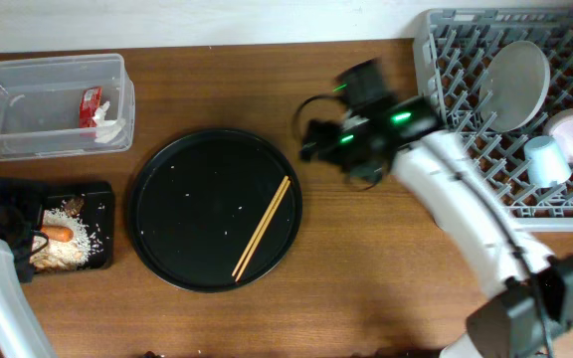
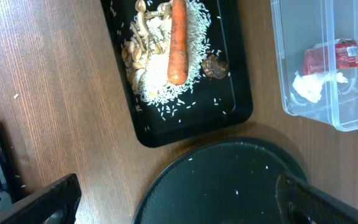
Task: Sort waste into correct bins and load items into the dishwasher rack
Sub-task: 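Move the right gripper over the wooden chopsticks on the tray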
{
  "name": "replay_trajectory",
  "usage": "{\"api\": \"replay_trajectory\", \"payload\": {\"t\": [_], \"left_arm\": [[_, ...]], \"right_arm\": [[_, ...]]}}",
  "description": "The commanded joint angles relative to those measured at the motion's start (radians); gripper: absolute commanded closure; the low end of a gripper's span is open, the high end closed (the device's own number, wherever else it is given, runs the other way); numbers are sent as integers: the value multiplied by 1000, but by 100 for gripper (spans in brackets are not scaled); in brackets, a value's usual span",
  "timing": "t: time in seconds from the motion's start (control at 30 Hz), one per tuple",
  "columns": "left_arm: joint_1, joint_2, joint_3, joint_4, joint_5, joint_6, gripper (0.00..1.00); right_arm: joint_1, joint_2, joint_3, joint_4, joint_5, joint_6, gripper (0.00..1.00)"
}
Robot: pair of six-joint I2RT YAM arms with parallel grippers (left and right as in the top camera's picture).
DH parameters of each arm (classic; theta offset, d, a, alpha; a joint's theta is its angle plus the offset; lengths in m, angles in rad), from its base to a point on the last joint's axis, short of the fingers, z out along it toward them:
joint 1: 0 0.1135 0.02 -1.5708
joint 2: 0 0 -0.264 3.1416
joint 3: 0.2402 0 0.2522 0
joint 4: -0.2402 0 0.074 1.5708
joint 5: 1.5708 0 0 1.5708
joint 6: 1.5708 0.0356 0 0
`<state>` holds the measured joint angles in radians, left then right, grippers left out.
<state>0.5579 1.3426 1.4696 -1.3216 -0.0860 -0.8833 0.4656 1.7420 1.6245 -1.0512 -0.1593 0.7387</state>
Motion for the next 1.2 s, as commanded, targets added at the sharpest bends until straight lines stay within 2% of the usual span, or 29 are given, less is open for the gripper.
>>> {"api": "replay_trajectory", "payload": {"t": [0.0,0.17,0.27,0.37,0.53,1.17], "left_arm": [[3,-7,1,0,-7,-10,1],[3,-7,1,0,-7,-10,1],[3,-7,1,0,-7,-10,1],[3,-7,1,0,-7,-10,1],[3,-7,1,0,-7,-10,1],[3,-7,1,0,-7,-10,1]], "right_arm": [[160,76,-5,66,183,202,2],[290,179,-5,180,183,216,1],[320,250,-5,196,183,282,11],[320,317,-5,196,174,333,13],[320,375,-5,203,171,340,20],[321,423,-5,291,140,344,25]]}}
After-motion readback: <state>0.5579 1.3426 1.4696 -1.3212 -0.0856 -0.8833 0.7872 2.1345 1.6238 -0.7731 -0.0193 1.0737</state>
